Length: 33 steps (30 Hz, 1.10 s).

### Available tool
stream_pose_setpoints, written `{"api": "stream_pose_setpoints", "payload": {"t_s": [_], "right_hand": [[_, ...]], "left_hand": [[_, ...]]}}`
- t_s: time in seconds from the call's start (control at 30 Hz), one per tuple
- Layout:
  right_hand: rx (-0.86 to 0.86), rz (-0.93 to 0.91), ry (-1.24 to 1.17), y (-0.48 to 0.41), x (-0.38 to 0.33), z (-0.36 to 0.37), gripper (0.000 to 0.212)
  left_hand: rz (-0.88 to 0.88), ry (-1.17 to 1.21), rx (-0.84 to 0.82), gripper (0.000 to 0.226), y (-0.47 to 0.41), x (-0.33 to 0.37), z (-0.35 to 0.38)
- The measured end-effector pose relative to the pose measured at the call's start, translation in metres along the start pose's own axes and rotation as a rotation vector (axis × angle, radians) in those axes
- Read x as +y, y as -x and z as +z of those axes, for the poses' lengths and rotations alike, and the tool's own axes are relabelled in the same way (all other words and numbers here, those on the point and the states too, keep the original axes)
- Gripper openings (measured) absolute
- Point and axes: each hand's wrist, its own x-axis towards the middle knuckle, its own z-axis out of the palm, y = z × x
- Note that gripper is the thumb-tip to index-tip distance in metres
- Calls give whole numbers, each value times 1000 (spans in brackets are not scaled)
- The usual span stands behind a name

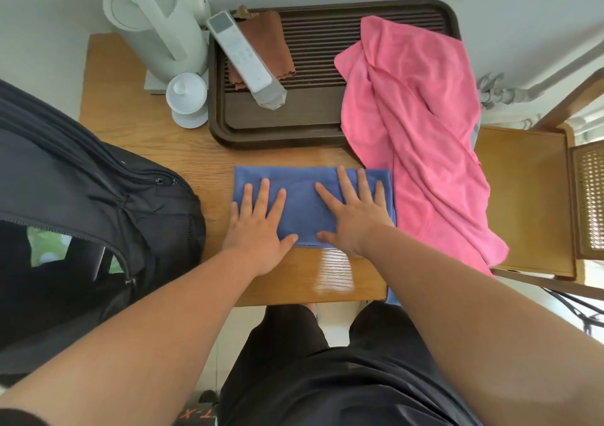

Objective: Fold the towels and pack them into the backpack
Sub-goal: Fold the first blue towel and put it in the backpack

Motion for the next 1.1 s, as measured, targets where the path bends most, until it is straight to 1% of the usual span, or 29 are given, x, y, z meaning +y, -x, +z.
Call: {"api": "stream_pose_setpoints", "payload": {"t_s": [0.07, 0.2, 0.37, 0.43, 0.47, 0.5, 0.57, 0.6, 0.63, 0.67, 0.77, 0.9, 1.0, 1.03, 1.1], "right_hand": [[0, -7, -1, -2, 4, 8, 96], [12, -61, 51, 9, 10, 14, 99], [-44, -116, 100, 40, 15, 31, 101], [-61, -131, 101, 50, 14, 32, 101], [-43, -131, 77, 52, 14, 30, 100], [8, -124, 43, 53, 14, 27, 95], [184, -110, -8, 48, 9, 22, 80], [249, -113, -17, 44, 5, 22, 76], [276, -127, -18, 39, -2, 23, 76], [266, -151, -10, 34, -8, 23, 77], [173, -195, 32, 22, -20, 31, 80], [137, -172, 80, 15, -15, 41, 81], [158, -175, 95, 14, -13, 45, 81], [156, -172, 97, 13, -12, 44, 81], [131, -169, 97, 11, -12, 42, 81]], "left_hand": [[-15, 10, -25, 91, 3, 0, 6], [6, -39, -53, 93, 18, -1, 11], [-1, 10, -116, 92, 47, 6, 20], [-3, 34, -98, 81, 57, 11, 20], [-9, 57, -44, 71, 59, 11, 17], [-23, 89, 44, 60, 58, 10, 13], [-110, 182, 220, 45, 50, 5, 6], [-184, 245, 274, 45, 45, 3, 3], [-268, 320, 307, 48, 40, 2, 1], [-352, 401, 324, 53, 34, 3, -1], [-539, 619, 329, 66, 23, 6, -4], [-743, 840, 295, 62, 11, -5, 4], [-800, 968, 261, 54, 9, -12, 7], [-804, 1002, 239, 49, 9, -13, 6], [-784, 991, 168, 35, 9, -12, 1]]}}
